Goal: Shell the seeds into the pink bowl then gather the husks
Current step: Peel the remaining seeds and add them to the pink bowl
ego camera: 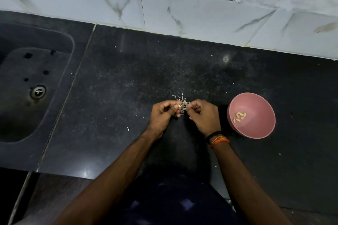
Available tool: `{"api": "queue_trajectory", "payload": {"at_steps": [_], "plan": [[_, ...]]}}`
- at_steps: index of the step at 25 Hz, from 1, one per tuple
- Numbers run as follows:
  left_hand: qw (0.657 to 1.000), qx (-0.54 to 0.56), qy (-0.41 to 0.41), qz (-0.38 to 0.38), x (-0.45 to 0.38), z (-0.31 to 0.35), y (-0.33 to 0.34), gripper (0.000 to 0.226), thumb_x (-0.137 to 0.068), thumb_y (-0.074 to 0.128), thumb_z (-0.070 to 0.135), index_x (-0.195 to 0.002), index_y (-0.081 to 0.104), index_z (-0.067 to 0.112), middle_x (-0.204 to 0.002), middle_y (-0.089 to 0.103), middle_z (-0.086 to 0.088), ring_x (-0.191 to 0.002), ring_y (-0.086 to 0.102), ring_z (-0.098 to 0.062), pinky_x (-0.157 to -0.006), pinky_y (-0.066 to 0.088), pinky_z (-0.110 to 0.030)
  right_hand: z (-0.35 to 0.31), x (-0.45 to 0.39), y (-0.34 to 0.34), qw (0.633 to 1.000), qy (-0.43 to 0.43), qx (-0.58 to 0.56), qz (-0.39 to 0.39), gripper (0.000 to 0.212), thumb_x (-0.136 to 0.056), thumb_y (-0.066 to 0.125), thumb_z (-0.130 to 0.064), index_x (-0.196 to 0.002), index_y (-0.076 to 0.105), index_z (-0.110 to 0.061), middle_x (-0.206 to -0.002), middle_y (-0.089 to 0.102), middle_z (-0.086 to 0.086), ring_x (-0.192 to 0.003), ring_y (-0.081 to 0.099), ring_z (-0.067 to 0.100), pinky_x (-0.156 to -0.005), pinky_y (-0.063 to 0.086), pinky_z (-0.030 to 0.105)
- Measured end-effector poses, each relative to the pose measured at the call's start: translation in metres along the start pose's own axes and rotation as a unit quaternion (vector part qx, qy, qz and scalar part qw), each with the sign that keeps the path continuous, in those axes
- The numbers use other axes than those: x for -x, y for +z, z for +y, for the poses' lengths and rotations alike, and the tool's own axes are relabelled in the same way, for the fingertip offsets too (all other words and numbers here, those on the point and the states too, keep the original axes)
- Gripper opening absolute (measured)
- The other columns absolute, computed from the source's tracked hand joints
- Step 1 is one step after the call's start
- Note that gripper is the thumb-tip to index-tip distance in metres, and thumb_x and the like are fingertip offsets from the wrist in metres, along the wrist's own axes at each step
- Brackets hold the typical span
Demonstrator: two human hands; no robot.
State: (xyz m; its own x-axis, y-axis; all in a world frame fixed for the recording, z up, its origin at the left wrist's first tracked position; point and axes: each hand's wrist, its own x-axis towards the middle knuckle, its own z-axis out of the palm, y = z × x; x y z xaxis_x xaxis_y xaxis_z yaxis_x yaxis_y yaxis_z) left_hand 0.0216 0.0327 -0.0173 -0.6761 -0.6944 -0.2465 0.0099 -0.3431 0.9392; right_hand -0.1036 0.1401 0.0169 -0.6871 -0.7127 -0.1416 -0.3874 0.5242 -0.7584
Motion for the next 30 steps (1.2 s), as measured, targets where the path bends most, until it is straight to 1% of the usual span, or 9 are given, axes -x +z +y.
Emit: {"api": "queue_trajectory", "payload": {"at_steps": [2,6,11,18,21,24,26,28,30], "plan": [[1.0,0.0,0.001,-0.002,0.001,0.001,0.002,0.018,-0.095,0.059,-0.005,-0.106,0.072,0.001,-0.09,0.076,-0.004,-0.066,0.062,-0.014,-0.07,0.055,-0.027,-0.002,0.0,-0.001,0.999,-0.019,0.036,-0.012,0.008,-0.087,0.074,-0.012,-0.088,0.075,-0.02,-0.085,0.069,-0.007,-0.077,0.069,0.012,-0.078,0.061,0.041],[1.0,-0.014,0.008,-0.008,-0.001,-0.002,0.0,0.02,-0.096,0.059,-0.004,-0.111,0.071,0.001,-0.097,0.076,-0.009,-0.073,0.064,-0.021,-0.071,0.056,-0.029,-0.006,-0.001,0.0,0.998,-0.019,0.0,-0.051,0.03,-0.087,0.058,-0.002,-0.103,0.079,-0.017,-0.097,0.076,-0.001,-0.087,0.074,0.014,-0.084,0.062,0.044],[0.999,-0.03,0.023,-0.022,0.0,0.0,0.0,0.018,-0.095,0.059,-0.006,-0.106,0.071,0.002,-0.09,0.076,-0.003,-0.076,0.068,-0.012,-0.069,0.057,-0.025,-0.013,0.001,-0.003,0.997,-0.053,0.025,-0.055,0.015,-0.092,0.067,-0.018,-0.1,0.079,-0.021,-0.087,0.073,-0.01,-0.082,0.07,0.009,-0.082,0.058,0.036],[0.999,-0.022,0.022,-0.021,0.0,-0.004,0.0,0.012,-0.094,0.062,-0.005,-0.104,0.069,-0.007,-0.092,0.072,-0.024,-0.077,0.068,-0.019,-0.071,0.059,-0.029,-0.018,-0.001,-0.004,0.986,-0.096,0.121,-0.059,0.01,-0.093,0.065,-0.018,-0.097,0.073,-0.013,-0.097,0.07,0.002,-0.087,0.064,0.018,-0.08,0.052,0.034],[0.999,-0.025,0.028,-0.013,-0.001,-0.003,0.0,0.012,-0.094,0.063,-0.005,-0.103,0.071,-0.006,-0.092,0.073,-0.02,-0.078,0.067,-0.021,-0.073,0.058,-0.03,-0.018,0.0,0.0,0.986,-0.086,0.127,-0.063,0.01,-0.095,0.062,-0.018,-0.097,0.068,-0.011,-0.099,0.066,0.004,-0.088,0.062,0.018,-0.08,0.049,0.035],[0.999,-0.029,0.032,-0.019,-0.004,-0.005,-0.002,0.012,-0.094,0.064,-0.002,-0.103,0.07,-0.006,-0.097,0.071,-0.027,-0.084,0.066,-0.03,-0.078,0.056,-0.041,-0.018,0.001,0.003,0.989,-0.07,0.12,-0.059,0.011,-0.096,0.061,-0.019,-0.098,0.068,-0.011,-0.098,0.066,0.003,-0.089,0.062,0.018,-0.08,0.048,0.034],[0.998,-0.035,0.035,-0.023,-0.004,-0.006,-0.002,0.011,-0.094,0.064,-0.001,-0.103,0.07,-0.004,-0.097,0.071,-0.026,-0.086,0.066,-0.032,-0.08,0.055,-0.046,-0.017,0.002,0.006,0.991,-0.054,0.103,-0.06,0.01,-0.096,0.061,-0.02,-0.096,0.068,-0.012,-0.095,0.067,0.0,-0.087,0.063,0.017,-0.08,0.051,0.036],[0.998,-0.031,0.039,-0.025,-0.003,-0.006,-0.001,0.011,-0.093,0.065,0.002,-0.101,0.071,-0.001,-0.096,0.071,-0.023,-0.086,0.066,-0.03,-0.079,0.056,-0.044,-0.015,0.003,0.009,0.996,-0.025,0.064,-0.063,0.01,-0.096,0.06,-0.022,-0.094,0.068,-0.017,-0.09,0.071,-0.003,-0.081,0.069,0.016,-0.078,0.057,0.04],[0.999,-0.016,0.042,-0.026,-0.002,-0.005,0.001,0.01,-0.091,0.065,0.004,-0.098,0.071,0.003,-0.093,0.071,-0.019,-0.085,0.066,-0.027,-0.076,0.056,-0.037,-0.015,0.003,0.01,0.998,0.016,0.011,-0.062,0.011,-0.097,0.06,-0.024,-0.091,0.068,-0.021,-0.082,0.073,-0.004,-0.071,0.072,0.015,-0.073,0.06,0.04]]}}
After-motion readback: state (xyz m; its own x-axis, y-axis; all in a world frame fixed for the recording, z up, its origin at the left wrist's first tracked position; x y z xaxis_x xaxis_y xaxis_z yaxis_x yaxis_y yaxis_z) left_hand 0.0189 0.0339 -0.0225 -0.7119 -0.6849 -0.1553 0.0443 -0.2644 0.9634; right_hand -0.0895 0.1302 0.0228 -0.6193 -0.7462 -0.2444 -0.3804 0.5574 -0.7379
